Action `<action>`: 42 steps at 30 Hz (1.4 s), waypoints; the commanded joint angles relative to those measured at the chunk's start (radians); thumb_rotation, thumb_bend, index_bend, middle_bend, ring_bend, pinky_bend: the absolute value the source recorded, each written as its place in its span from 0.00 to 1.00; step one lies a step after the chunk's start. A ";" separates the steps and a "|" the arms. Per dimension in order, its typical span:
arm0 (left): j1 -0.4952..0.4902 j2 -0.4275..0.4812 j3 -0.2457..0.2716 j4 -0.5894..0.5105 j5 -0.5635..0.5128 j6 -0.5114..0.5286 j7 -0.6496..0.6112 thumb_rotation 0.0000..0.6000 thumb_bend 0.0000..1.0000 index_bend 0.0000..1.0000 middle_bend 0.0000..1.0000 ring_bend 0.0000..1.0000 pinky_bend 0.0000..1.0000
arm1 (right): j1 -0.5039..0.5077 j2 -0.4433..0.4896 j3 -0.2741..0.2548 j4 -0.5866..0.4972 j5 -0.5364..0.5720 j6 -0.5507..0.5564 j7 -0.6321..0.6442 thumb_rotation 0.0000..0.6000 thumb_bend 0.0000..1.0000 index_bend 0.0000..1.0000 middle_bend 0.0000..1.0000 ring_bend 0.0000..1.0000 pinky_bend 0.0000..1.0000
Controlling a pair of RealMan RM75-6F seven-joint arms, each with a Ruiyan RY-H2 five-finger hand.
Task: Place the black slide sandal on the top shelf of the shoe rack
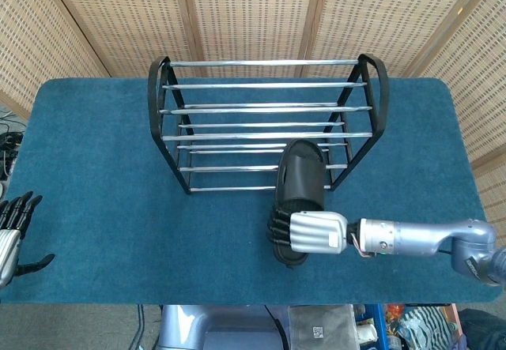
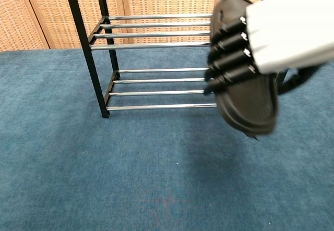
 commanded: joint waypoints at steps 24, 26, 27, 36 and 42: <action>-0.045 0.009 -0.025 0.022 -0.096 -0.098 -0.037 1.00 0.17 0.00 0.00 0.00 0.00 | 0.218 -0.132 0.039 0.265 0.178 -0.183 0.081 1.00 0.78 0.48 0.35 0.22 0.40; -0.045 0.009 -0.025 0.022 -0.096 -0.098 -0.038 1.00 0.17 0.00 0.00 0.00 0.00 | 0.220 -0.131 0.038 0.263 0.191 -0.189 0.074 1.00 0.78 0.40 0.25 0.15 0.37; -0.045 0.009 -0.024 0.022 -0.095 -0.097 -0.038 1.00 0.17 0.00 0.00 0.00 0.00 | 0.220 -0.130 0.038 0.262 0.196 -0.194 0.070 1.00 0.77 0.34 0.21 0.12 0.35; -0.045 0.008 -0.022 0.019 -0.094 -0.092 -0.032 1.00 0.17 0.00 0.00 0.00 0.00 | 0.200 -0.101 0.052 0.190 0.278 -0.247 -0.062 1.00 0.42 0.04 0.00 0.00 0.01; -0.042 0.009 -0.020 0.014 -0.089 -0.083 -0.030 1.00 0.17 0.00 0.00 0.00 0.00 | 0.194 -0.083 0.058 0.145 0.300 -0.253 -0.120 1.00 0.39 0.03 0.00 0.00 0.00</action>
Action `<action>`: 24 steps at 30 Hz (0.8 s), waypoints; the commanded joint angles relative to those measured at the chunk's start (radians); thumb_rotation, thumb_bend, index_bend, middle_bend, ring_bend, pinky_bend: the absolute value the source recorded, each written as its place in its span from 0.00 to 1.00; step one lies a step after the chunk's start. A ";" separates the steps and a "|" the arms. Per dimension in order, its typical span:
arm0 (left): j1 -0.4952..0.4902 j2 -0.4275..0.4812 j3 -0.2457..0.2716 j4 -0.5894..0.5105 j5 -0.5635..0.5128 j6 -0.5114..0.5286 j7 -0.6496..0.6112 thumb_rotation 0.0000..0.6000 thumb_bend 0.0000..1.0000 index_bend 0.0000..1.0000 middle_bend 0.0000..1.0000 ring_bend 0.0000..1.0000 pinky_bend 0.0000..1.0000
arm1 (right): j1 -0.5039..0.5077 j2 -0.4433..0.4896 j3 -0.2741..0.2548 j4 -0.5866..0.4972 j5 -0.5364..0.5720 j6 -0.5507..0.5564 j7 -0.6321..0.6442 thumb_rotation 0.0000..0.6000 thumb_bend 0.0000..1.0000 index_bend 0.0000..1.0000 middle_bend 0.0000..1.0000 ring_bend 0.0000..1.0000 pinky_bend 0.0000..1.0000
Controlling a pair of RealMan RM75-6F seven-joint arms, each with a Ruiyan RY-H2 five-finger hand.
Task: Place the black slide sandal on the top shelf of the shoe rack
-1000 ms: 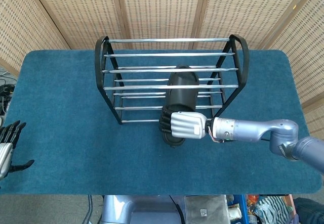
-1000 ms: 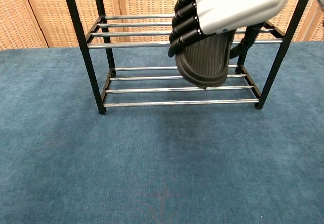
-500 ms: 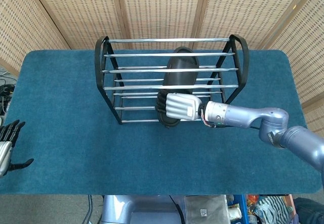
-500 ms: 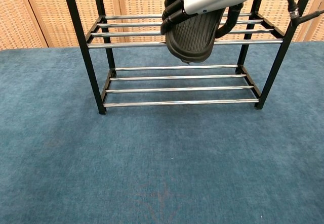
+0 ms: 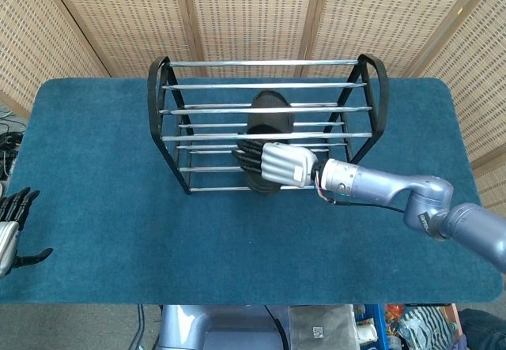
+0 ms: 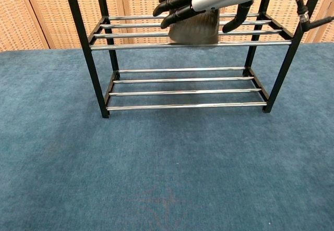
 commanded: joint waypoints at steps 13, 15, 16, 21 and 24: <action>0.002 0.002 0.006 -0.002 0.015 0.009 -0.002 1.00 0.17 0.00 0.00 0.00 0.00 | -0.047 0.062 -0.009 -0.135 0.034 0.032 -0.086 1.00 0.39 0.03 0.00 0.00 0.00; 0.003 0.002 0.008 -0.004 0.021 0.012 -0.002 1.00 0.17 0.00 0.00 0.00 0.00 | -0.073 0.072 -0.016 -0.173 0.032 0.064 -0.103 1.00 0.39 0.03 0.00 0.00 0.00; 0.003 0.002 0.009 -0.004 0.023 0.013 -0.002 1.00 0.17 0.00 0.00 0.00 0.00 | -0.082 0.075 -0.018 -0.184 0.032 0.075 -0.110 1.00 0.38 0.03 0.00 0.00 0.00; 0.008 0.004 0.017 -0.006 0.043 0.025 -0.008 1.00 0.17 0.00 0.00 0.00 0.00 | -0.178 0.101 -0.040 -0.263 0.024 0.193 -0.159 1.00 0.36 0.03 0.00 0.00 0.00; 0.014 0.004 0.021 -0.005 0.063 0.041 -0.014 1.00 0.17 0.00 0.00 0.00 0.00 | -0.256 0.114 -0.053 -0.290 0.033 0.284 -0.175 1.00 0.32 0.03 0.00 0.00 0.00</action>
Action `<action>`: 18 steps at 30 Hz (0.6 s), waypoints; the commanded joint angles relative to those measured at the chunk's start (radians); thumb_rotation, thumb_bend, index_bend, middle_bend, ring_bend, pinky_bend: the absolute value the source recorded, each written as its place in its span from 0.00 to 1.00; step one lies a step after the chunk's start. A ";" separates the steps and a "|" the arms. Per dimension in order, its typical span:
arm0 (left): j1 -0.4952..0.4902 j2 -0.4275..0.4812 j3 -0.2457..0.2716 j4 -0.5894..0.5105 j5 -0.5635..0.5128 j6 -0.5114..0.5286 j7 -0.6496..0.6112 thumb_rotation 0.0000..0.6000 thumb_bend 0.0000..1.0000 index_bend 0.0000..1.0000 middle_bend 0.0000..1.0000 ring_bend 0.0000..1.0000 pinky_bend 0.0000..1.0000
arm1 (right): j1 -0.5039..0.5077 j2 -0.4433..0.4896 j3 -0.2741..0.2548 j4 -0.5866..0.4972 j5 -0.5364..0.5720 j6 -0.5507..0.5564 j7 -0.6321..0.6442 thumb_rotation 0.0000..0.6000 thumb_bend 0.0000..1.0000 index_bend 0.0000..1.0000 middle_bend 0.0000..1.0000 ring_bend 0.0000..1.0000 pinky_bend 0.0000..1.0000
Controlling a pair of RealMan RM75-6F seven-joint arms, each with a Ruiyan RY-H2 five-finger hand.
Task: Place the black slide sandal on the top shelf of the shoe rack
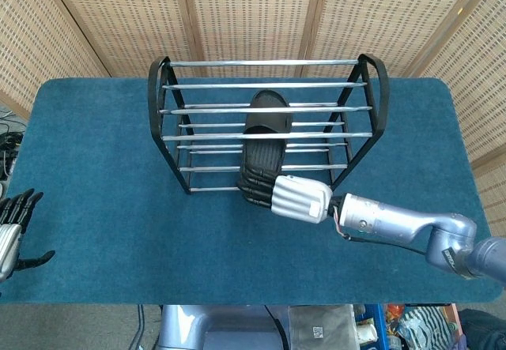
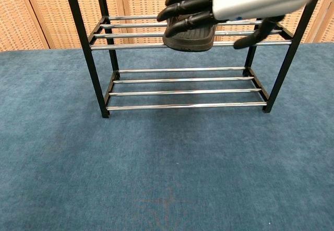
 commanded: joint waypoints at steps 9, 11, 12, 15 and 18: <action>0.033 -0.003 0.028 0.012 0.092 0.080 -0.024 1.00 0.17 0.00 0.00 0.00 0.00 | -0.411 -0.035 -0.085 0.035 0.090 0.478 0.087 1.00 0.17 0.02 0.00 0.00 0.00; 0.039 -0.007 0.031 0.014 0.105 0.096 -0.020 1.00 0.17 0.00 0.00 0.00 0.00 | -0.487 -0.064 -0.093 0.042 0.141 0.539 0.119 1.00 0.09 0.00 0.00 0.00 0.00; 0.042 -0.011 0.031 0.015 0.110 0.105 -0.016 1.00 0.17 0.00 0.00 0.00 0.00 | -0.525 -0.076 -0.099 0.036 0.173 0.559 0.132 1.00 0.06 0.00 0.00 0.00 0.00; 0.048 -0.022 0.031 0.019 0.121 0.122 -0.003 1.00 0.17 0.00 0.00 0.00 0.00 | -0.605 -0.091 -0.111 0.010 0.252 0.587 0.147 1.00 0.00 0.00 0.00 0.00 0.00; 0.058 -0.040 0.035 0.029 0.152 0.154 0.016 1.00 0.17 0.00 0.00 0.00 0.00 | -0.723 -0.113 -0.130 -0.035 0.362 0.622 0.168 1.00 0.00 0.00 0.00 0.00 0.00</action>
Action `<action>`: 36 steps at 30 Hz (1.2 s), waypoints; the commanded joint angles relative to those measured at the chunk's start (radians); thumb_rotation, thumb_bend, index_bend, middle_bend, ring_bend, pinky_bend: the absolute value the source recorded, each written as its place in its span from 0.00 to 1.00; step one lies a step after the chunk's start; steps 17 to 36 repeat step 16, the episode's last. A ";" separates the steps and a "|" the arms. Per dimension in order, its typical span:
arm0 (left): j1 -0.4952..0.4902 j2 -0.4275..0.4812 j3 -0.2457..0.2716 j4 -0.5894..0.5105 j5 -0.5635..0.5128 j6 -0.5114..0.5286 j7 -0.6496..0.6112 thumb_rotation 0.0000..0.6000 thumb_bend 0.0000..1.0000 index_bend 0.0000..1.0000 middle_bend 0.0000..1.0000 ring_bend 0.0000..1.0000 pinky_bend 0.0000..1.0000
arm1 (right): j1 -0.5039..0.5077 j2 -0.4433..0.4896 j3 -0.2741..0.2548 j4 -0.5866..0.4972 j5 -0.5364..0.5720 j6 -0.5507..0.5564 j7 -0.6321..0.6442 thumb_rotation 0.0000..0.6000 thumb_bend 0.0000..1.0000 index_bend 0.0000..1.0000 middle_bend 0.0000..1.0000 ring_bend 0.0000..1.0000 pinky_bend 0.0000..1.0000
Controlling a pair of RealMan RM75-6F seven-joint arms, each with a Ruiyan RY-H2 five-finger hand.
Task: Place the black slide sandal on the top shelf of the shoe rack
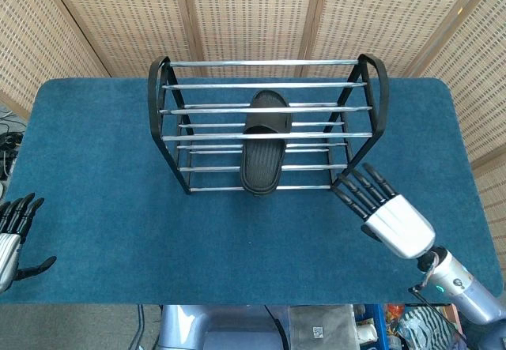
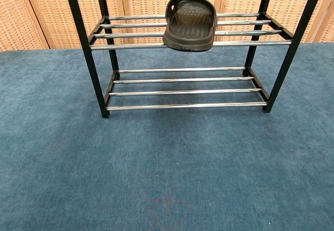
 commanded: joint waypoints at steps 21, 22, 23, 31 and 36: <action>0.029 -0.036 0.006 0.019 0.051 0.067 0.037 1.00 0.17 0.00 0.00 0.00 0.00 | -0.351 -0.063 0.006 -0.059 0.331 0.078 0.209 1.00 0.00 0.00 0.00 0.00 0.00; 0.029 -0.036 0.006 0.019 0.051 0.067 0.037 1.00 0.17 0.00 0.00 0.00 0.00 | -0.351 -0.063 0.006 -0.059 0.331 0.078 0.209 1.00 0.00 0.00 0.00 0.00 0.00; 0.029 -0.036 0.006 0.019 0.051 0.067 0.037 1.00 0.17 0.00 0.00 0.00 0.00 | -0.351 -0.063 0.006 -0.059 0.331 0.078 0.209 1.00 0.00 0.00 0.00 0.00 0.00; 0.029 -0.036 0.006 0.019 0.051 0.067 0.037 1.00 0.17 0.00 0.00 0.00 0.00 | -0.351 -0.063 0.006 -0.059 0.331 0.078 0.209 1.00 0.00 0.00 0.00 0.00 0.00; 0.029 -0.036 0.006 0.019 0.051 0.067 0.037 1.00 0.17 0.00 0.00 0.00 0.00 | -0.351 -0.063 0.006 -0.059 0.331 0.078 0.209 1.00 0.00 0.00 0.00 0.00 0.00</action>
